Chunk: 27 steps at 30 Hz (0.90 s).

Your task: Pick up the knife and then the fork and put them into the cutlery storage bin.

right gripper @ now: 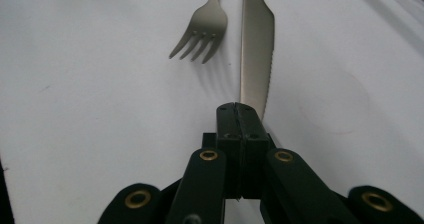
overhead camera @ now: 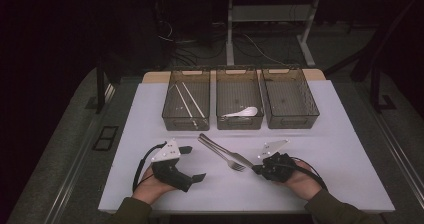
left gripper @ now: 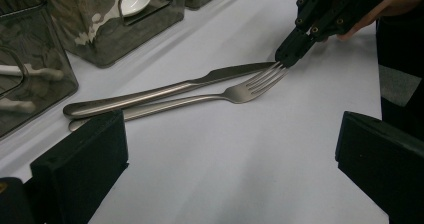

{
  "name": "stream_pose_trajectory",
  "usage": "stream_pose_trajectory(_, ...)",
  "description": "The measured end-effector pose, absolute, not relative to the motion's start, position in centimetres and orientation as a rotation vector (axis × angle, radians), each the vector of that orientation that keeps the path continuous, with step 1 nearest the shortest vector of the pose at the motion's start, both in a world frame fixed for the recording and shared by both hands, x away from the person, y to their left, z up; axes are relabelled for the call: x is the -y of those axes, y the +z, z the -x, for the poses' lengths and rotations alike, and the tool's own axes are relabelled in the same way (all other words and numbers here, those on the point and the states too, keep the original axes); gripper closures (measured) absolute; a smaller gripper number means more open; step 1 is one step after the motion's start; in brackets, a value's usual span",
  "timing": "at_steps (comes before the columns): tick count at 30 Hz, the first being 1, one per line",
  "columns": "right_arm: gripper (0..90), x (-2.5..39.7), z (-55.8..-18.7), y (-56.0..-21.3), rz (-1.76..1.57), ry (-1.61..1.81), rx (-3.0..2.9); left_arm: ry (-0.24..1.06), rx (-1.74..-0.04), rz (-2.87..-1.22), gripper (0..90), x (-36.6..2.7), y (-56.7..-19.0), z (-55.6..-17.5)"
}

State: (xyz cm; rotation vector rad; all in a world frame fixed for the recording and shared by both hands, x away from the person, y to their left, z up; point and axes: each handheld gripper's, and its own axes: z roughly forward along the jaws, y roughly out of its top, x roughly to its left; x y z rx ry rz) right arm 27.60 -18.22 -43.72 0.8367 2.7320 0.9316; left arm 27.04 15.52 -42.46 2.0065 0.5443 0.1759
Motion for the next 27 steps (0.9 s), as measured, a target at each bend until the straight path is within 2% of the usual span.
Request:
stream_pose_trajectory(10,88.2,19.1,-28.5,-43.5,-0.885,0.938,-2.694,0.177,-0.547,-2.006,0.0,-15.5,-42.5,-27.1)
stream_pose_trajectory(13,79.1,19.4,-28.6,-43.3,-0.901,0.974,-2.695,0.181,-0.551,-2.01,0.0,-15.5,-42.5,-27.1)
stream_pose_trajectory(18,54.5,20.5,-28.5,-42.8,-0.961,1.086,-2.656,0.187,-0.554,-2.019,0.0,-15.3,-42.5,-27.3)
stream_pose_trajectory(22,41.5,21.9,-28.5,-42.8,-1.036,1.156,-2.629,0.192,-0.578,-2.023,6.2,-15.2,-42.4,-28.1)
stream_pose_trajectory(24,37.2,22.7,-28.2,-42.8,-1.065,1.179,-2.601,0.189,-0.587,-2.025,15.3,-15.0,-42.4,-28.7)
stream_pose_trajectory(27,32.1,23.8,-27.8,-42.7,-1.088,1.215,-2.553,0.218,-0.596,-2.053,20.8,-14.5,-42.6,-29.7)
